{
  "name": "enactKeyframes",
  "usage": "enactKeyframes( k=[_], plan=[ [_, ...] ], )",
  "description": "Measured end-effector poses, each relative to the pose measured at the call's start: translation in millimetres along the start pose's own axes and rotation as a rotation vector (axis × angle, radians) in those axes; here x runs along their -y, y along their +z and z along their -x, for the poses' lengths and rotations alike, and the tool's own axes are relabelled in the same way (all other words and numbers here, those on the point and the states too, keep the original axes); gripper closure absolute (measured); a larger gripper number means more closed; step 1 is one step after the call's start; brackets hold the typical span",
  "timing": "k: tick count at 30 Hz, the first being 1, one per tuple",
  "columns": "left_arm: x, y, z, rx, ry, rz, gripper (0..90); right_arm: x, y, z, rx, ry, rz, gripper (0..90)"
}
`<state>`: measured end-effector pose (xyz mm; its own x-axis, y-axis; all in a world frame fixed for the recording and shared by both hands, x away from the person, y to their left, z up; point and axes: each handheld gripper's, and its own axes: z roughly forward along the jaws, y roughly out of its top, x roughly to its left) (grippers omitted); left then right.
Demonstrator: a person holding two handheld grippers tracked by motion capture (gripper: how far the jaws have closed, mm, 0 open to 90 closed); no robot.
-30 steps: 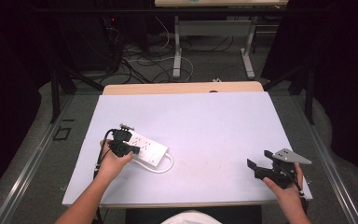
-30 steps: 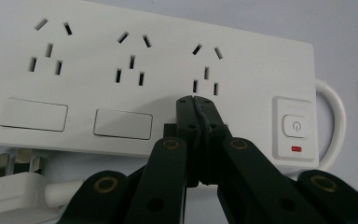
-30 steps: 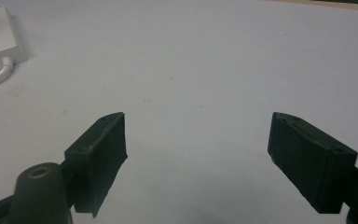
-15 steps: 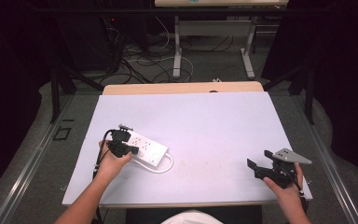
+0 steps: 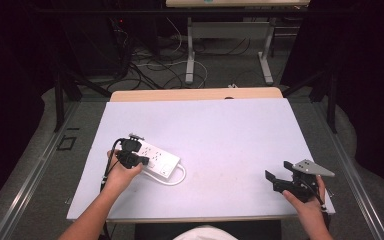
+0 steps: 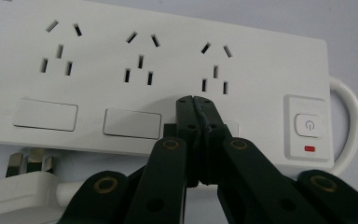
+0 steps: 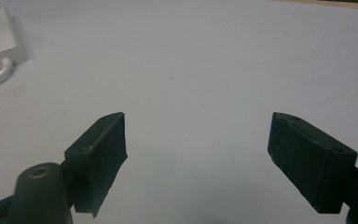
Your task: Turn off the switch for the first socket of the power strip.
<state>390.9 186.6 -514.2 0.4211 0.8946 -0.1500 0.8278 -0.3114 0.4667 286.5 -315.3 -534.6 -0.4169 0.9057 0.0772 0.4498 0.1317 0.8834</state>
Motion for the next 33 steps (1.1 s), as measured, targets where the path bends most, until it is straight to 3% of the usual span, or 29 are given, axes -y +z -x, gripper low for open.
enactKeyframes(
  k=[7,14,18,33],
  plan=[
    [-0.1,0.4,2.7,-0.009,-0.009,0.002,90.0,0.2,1.2,-0.3,-0.006,0.0,0.0,18.6],
    [-1.0,-0.9,2.3,-0.019,0.013,-0.01,90.0,0.5,1.7,-0.2,-0.008,0.003,0.008,18.5],
    [-1.0,-1.6,2.6,-0.022,0.001,0.006,90.0,0.6,2.2,-0.6,-0.005,0.004,0.01,18.6],
    [-5.2,-10.4,4.4,-0.016,0.023,0.046,87.9,0.6,2.2,-0.6,-0.004,0.008,0.011,18.5]
  ],
)
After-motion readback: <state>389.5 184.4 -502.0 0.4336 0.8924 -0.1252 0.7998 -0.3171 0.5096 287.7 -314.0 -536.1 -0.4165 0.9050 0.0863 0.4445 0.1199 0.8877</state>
